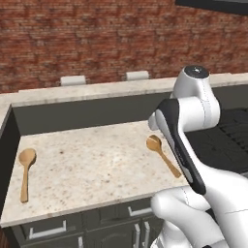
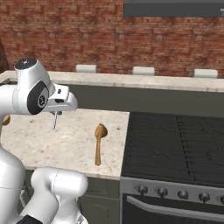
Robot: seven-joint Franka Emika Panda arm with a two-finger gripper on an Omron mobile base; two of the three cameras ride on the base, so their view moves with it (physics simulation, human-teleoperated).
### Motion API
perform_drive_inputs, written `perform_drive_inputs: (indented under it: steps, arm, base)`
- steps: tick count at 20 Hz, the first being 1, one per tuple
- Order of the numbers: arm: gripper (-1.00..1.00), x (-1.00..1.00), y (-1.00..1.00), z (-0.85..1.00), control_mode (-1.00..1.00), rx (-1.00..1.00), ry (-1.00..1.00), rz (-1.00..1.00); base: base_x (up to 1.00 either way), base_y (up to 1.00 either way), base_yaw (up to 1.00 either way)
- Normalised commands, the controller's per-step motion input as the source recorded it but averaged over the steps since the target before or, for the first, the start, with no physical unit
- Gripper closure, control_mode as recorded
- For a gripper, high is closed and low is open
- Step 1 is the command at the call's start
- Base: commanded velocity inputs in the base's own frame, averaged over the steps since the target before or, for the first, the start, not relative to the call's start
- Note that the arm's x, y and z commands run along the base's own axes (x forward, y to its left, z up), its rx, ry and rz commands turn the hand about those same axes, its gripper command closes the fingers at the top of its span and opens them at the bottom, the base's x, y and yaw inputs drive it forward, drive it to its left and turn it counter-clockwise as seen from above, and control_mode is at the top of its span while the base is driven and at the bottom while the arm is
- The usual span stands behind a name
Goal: Organize the utensils by type. Pick up the wooden spoons from the counter and place them in the open cabinet. Then pick up the metallic utensils from the counter and place them in the open drawer.
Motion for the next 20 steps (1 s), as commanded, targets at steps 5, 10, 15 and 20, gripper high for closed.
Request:
perform_drive_inputs:
  steps: [5, 10, 15, 20]
  arm:
    - [1.0, 0.0, 0.0, 0.0, 1.0, 0.0, 0.0, 0.0]
    - [1.0, 0.0, 0.0, 0.0, 1.0, 0.0, 0.0, 0.0]
    - [1.0, 0.0, 0.0, 0.0, 1.0, 0.0, 0.0, 0.0]
    - [1.0, 0.0, 0.0, 0.0, 1.0, 0.0, 0.0, 0.0]
  base:
    - [-0.65, -0.12, -0.37]
    - [-0.69, -0.38, -0.46]
    - [-0.38, -0.38, -0.52]
    - [-0.19, -0.28, -0.61]
